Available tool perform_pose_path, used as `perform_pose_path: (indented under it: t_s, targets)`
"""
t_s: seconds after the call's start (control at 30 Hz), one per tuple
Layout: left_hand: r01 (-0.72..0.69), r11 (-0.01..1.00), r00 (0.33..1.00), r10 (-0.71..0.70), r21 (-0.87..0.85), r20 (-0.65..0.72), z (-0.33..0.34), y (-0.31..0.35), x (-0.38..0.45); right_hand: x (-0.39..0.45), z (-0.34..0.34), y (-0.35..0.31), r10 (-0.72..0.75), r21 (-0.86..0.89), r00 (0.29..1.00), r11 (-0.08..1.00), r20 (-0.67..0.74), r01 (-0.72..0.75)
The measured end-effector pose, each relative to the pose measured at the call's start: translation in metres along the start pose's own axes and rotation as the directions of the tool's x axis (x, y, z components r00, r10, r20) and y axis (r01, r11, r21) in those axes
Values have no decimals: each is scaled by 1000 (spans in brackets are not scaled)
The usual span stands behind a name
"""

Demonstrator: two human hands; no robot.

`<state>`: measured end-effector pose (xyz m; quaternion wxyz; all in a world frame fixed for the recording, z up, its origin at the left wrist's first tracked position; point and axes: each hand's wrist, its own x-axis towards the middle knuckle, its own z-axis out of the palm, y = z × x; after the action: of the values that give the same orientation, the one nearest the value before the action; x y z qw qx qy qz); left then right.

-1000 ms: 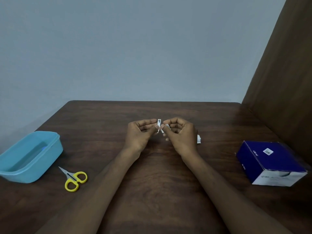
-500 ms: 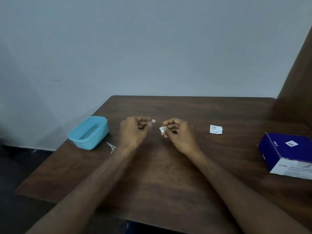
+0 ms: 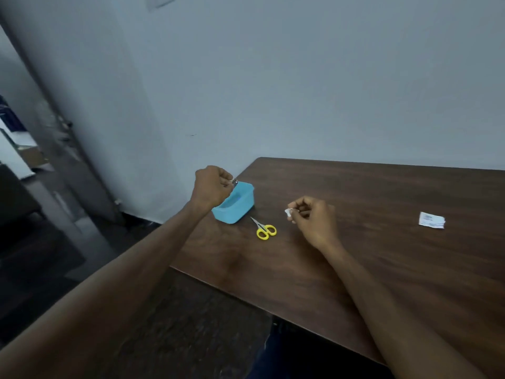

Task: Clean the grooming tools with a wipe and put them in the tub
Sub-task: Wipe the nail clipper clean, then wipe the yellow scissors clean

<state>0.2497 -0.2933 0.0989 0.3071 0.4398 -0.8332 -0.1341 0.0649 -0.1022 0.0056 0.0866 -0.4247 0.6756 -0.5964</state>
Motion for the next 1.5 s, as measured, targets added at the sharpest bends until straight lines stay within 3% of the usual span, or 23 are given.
perform_pose_path:
  t_s: [0.13,0.3,0.47,0.67,0.8,0.9,1.07,1.27,1.5]
  targets:
    - [155,983,978,-167,98,128,-1,-19,24,-4,-23,12,8,-41,998,999,-67,-10]
    - [112,968,969,-156,224,192,20,-22,34,-1,-38,15,26,6,991,1000,-128,-26]
    - [96,943,946,-187,319,266,40,-23,38,-4,-33,16,17,-17,997,1000,-76,-18]
    - [22,935,956,-123,353,266,41,-22,42,-3,-29,16,-3,-6,999,1000,-46,3]
    - [-109,955,990,79,277,118,26,-3,26,-3,-31,16,5,3,999,1000,-53,-5]
    - [-257,937,964,233,237,125,26,15,-11,-4,-32,15,4,4,998,1000,-57,-4]
    - [-244,940,938,167,237,304,54,29,-71,-6,-33,15,2,-30,999,1000,-46,-4]
    - [-233,906,936,110,354,334,75,45,-101,-5,-36,16,12,-40,998,999,-66,-15]
    - [-249,950,921,172,187,349,93,65,-92,0,-46,20,43,-16,995,999,-95,-44]
